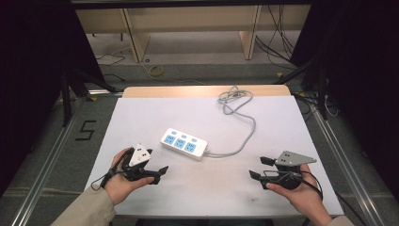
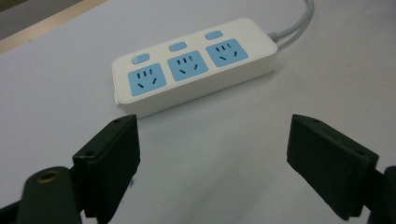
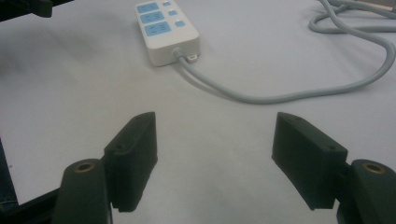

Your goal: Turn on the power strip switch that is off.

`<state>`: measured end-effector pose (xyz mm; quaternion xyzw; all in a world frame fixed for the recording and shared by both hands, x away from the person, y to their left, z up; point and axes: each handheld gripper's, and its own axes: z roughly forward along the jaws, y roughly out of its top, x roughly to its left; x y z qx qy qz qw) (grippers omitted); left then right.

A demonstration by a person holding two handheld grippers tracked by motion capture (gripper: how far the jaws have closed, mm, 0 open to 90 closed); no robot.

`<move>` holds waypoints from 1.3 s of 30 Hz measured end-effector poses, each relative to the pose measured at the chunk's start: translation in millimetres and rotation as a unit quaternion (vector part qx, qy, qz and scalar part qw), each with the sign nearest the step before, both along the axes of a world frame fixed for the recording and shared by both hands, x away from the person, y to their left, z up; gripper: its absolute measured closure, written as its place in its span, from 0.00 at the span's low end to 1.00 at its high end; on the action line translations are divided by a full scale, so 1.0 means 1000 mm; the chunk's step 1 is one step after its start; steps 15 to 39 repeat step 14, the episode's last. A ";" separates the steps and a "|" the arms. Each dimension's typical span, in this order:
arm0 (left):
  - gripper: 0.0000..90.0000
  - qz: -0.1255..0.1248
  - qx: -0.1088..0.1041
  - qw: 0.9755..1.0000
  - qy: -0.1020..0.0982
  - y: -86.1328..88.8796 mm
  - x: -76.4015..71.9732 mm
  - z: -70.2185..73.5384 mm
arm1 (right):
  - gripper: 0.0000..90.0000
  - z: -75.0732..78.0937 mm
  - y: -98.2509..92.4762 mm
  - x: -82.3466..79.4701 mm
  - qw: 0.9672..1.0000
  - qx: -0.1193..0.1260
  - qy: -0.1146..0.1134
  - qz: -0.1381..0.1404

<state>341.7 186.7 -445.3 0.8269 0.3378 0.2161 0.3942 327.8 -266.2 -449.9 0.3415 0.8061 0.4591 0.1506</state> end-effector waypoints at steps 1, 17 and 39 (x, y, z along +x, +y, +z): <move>0.19 0.000 -0.002 1.000 0.002 0.000 -0.001 -0.001 | 0.35 0.000 0.000 0.000 1.000 0.000 0.000 0.000; 0.19 -0.012 0.008 1.000 0.002 -0.006 -0.004 -0.003 | 0.35 0.000 0.000 0.001 1.000 -0.001 0.001 0.003; 0.19 -0.012 0.008 1.000 0.002 -0.006 -0.004 -0.003 | 0.35 0.000 0.000 0.001 1.000 -0.001 0.001 0.003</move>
